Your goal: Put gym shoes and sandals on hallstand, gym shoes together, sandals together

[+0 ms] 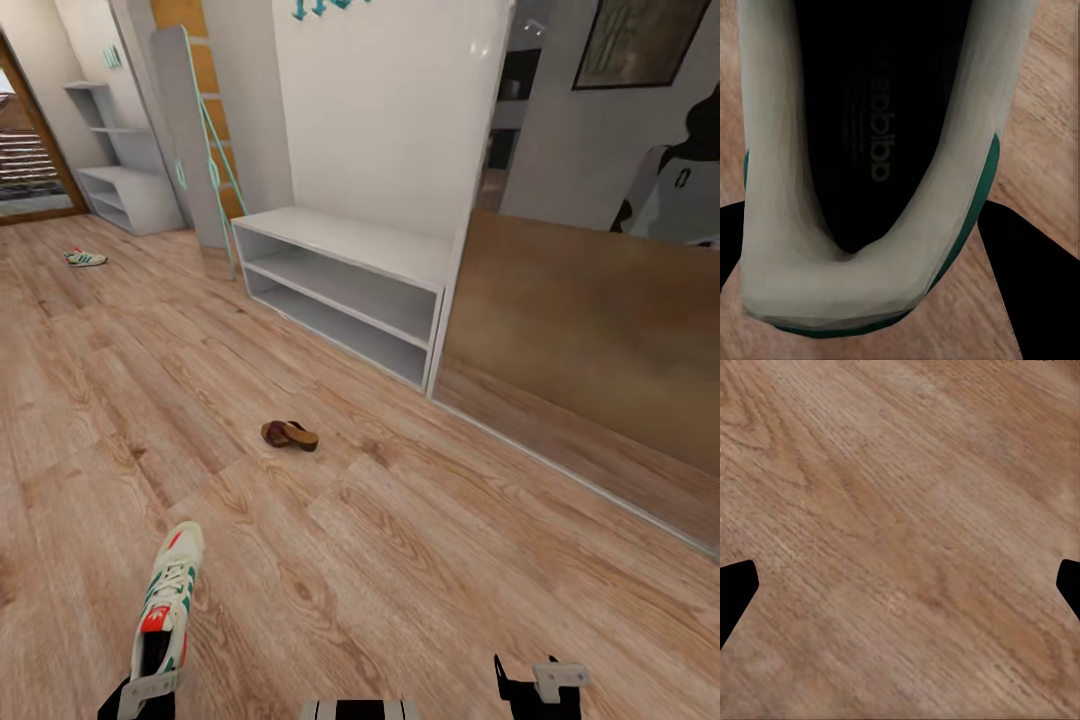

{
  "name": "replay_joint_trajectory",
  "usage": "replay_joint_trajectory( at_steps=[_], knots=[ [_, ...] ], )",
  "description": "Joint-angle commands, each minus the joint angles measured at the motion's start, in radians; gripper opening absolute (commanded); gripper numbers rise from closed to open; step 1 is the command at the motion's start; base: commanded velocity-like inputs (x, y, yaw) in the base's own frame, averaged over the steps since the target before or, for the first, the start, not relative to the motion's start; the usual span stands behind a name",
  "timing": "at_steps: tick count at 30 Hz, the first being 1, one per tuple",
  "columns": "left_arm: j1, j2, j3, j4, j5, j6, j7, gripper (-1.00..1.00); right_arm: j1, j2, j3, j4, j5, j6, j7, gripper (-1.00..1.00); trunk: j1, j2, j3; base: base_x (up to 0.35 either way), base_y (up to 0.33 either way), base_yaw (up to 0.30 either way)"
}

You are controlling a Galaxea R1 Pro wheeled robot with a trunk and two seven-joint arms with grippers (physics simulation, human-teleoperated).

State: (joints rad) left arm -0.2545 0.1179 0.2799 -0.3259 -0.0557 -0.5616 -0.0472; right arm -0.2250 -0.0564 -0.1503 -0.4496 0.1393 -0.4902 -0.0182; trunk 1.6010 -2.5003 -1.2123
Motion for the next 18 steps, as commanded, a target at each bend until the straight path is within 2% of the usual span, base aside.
replay_joint_trajectory(
  at_steps=[1,18],
  knots=[
    [-0.001,-0.001,0.008,0.001,-0.006,-0.004,-0.003,-1.0,-0.001,0.001,-0.005,0.005,0.01,-0.003,-0.002,1.0,-0.001,0.0,0.005,0.0,0.0,0.0],
    [0.0,-0.009,0.008,0.003,-0.006,-0.006,-0.002,-1.0,-0.001,-0.002,-0.016,0.02,0.008,-0.005,-0.003,1.0,-0.062,0.112,0.085,0.0,0.0,0.0]
  ],
)
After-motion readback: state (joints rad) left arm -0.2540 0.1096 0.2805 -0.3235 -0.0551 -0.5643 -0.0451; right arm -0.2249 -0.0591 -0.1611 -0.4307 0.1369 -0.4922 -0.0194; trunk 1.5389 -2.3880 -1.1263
